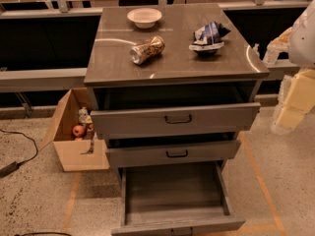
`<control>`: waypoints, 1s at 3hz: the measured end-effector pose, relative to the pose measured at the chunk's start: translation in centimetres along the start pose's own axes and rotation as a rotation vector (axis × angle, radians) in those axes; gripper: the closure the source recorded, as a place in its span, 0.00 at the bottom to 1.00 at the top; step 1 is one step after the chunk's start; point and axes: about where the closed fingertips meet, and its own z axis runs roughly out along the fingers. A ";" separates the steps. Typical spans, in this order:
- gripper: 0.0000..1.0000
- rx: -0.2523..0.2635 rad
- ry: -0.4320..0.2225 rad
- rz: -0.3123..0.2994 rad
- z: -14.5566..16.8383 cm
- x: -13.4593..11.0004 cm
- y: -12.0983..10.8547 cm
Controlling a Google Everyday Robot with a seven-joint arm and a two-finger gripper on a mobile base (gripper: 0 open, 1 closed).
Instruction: Place blue chip bag into bottom drawer
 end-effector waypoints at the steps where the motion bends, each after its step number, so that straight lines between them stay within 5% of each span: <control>1: 0.00 0.000 0.000 0.000 0.0 0.0 0.0; 2: 0.00 0.041 -0.036 0.061 1.1 0.8 -1.3; 3: 0.00 0.087 -0.124 0.223 5.2 6.6 -3.8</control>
Offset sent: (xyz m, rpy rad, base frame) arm 0.0981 -0.0805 -0.0609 0.2975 -0.2654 -0.4008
